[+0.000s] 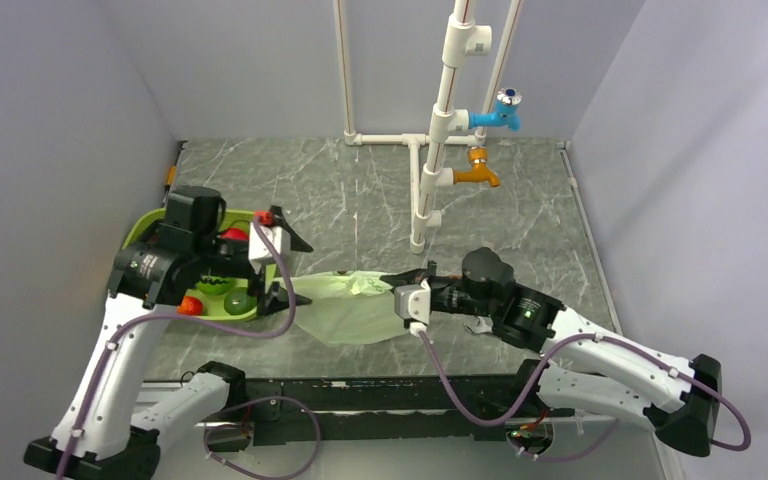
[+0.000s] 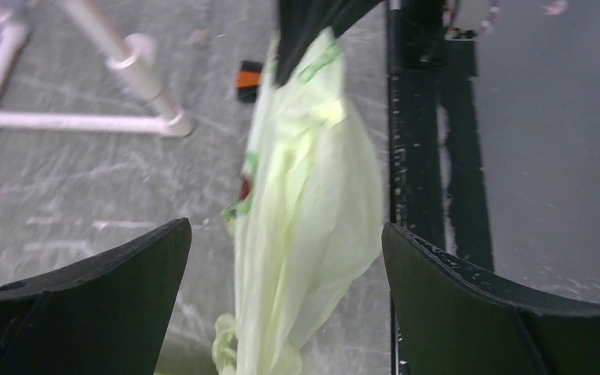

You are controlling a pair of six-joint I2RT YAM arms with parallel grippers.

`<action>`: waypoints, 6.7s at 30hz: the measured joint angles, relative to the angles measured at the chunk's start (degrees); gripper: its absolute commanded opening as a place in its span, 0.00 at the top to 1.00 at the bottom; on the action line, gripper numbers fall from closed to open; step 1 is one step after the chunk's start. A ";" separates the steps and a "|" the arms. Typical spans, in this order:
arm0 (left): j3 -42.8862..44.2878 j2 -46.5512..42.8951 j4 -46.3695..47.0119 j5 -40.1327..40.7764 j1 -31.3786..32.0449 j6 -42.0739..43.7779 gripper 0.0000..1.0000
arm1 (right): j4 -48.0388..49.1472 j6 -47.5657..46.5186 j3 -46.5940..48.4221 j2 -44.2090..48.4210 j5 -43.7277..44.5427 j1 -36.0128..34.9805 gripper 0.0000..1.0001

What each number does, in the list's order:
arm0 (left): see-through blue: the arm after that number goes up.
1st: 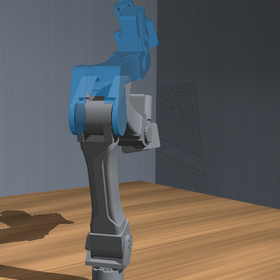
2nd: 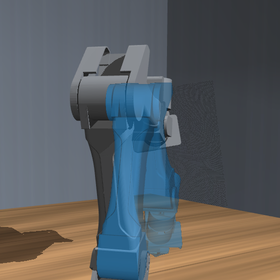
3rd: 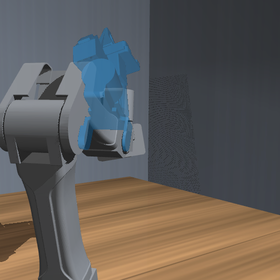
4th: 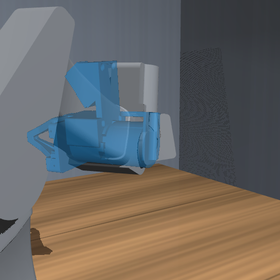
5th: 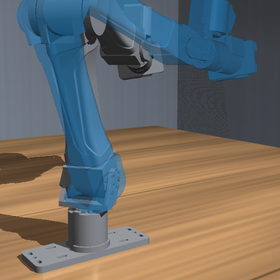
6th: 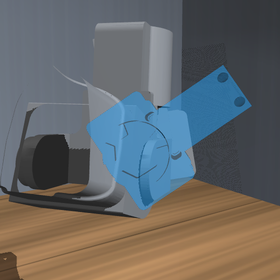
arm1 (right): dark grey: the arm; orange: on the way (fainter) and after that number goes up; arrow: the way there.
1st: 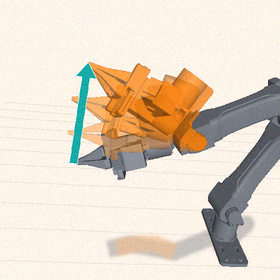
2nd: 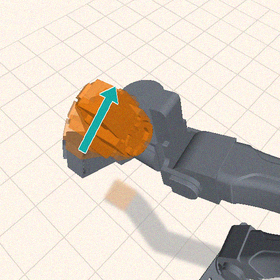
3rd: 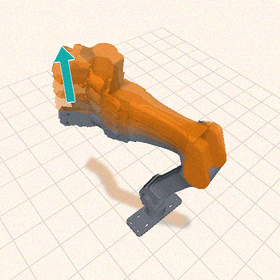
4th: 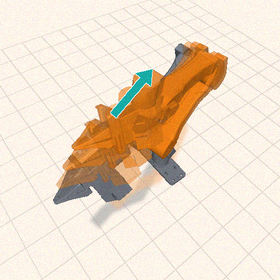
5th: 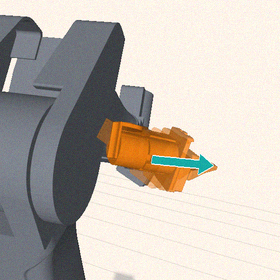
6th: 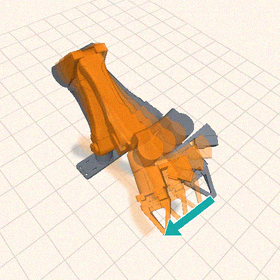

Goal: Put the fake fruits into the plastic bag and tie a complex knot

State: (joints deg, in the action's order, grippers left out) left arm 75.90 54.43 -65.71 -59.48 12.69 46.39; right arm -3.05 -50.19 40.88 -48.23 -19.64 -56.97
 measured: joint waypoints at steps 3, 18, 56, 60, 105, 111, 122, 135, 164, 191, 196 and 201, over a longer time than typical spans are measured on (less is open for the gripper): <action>-2.16 -0.35 4.79 2.34 9.51 -4.61 0.01 | -2.08 2.36 2.97 -3.67 -0.44 0.00 1.00; -11.06 -3.30 21.07 8.76 9.79 -16.11 1.00 | -14.49 15.63 10.38 -4.00 0.26 4.59 0.00; -26.64 -17.29 -2.54 11.76 21.59 20.04 0.08 | -17.42 -8.94 -14.03 20.39 -8.00 23.82 1.00; -25.44 -13.68 -6.05 14.82 27.89 18.69 0.02 | -24.81 -21.40 -19.52 29.29 -10.47 24.35 1.00; 7.50 11.85 9.79 -3.04 -5.86 -4.22 0.01 | 6.45 -30.38 -18.21 13.77 -18.29 20.48 1.00; -0.20 12.46 20.92 -0.72 15.80 -10.73 0.01 | 13.16 -30.77 -18.21 8.46 -20.39 19.37 1.00; -5.42 19.71 33.03 4.57 29.22 -19.54 1.00 | 18.82 -30.71 -18.21 8.33 -20.90 13.62 0.94; -13.35 3.89 39.82 3.58 15.80 -26.03 1.00 | 15.12 -30.03 -22.86 16.74 -11.52 16.20 0.26; -33.42 -5.07 58.82 33.38 38.21 -20.26 1.00 | -31.30 43.74 11.13 -9.09 -13.14 20.57 0.01; 5.16 1.55 17.22 14.58 10.60 -9.09 0.01 | -30.84 -3.04 13.49 1.14 -13.75 16.37 1.00; 7.78 10.14 7.85 12.09 10.69 -1.05 0.00 | -30.84 -10.08 13.49 1.38 -13.86 14.56 1.00; 3.28 15.50 4.98 13.60 13.84 2.43 0.01 | -30.62 -11.32 13.49 1.29 -13.49 13.18 1.00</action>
State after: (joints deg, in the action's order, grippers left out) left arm 79.18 69.93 -60.73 -45.89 26.52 48.82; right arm -33.67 -61.52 54.37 -46.94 -33.12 -43.79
